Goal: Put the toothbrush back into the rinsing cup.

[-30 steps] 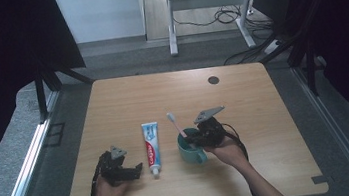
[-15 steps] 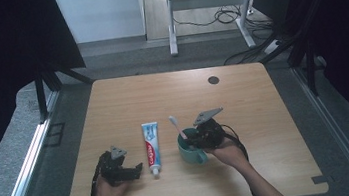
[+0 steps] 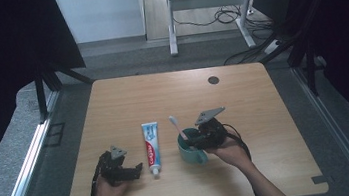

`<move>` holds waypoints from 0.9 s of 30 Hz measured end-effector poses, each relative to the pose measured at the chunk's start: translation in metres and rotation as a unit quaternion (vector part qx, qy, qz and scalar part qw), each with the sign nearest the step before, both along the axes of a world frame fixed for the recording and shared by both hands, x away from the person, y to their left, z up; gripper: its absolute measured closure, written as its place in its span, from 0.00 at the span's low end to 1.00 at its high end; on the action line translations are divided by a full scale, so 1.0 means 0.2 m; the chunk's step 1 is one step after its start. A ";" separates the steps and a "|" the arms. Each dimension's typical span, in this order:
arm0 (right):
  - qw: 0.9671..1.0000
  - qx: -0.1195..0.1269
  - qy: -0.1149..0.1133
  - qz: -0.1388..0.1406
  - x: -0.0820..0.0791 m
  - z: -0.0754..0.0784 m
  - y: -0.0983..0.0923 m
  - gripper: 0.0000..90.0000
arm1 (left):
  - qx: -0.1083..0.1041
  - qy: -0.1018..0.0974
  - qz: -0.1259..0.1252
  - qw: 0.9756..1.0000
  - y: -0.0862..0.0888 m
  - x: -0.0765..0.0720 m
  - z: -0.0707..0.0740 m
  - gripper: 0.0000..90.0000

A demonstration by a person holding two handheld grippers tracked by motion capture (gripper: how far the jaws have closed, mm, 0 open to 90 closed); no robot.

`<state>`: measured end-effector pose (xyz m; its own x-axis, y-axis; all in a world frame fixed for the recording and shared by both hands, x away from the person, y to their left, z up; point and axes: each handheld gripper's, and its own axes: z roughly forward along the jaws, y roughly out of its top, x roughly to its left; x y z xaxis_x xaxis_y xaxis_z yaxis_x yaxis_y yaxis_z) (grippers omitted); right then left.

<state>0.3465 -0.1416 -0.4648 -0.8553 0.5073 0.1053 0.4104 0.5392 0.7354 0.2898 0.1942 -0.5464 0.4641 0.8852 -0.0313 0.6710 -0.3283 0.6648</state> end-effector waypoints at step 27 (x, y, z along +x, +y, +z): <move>0.999 0.003 -0.032 -0.004 -0.04 0.11 -0.03 0.25 | 0.000 0.000 0.000 1.000 0.00 0.00 0.00 0.00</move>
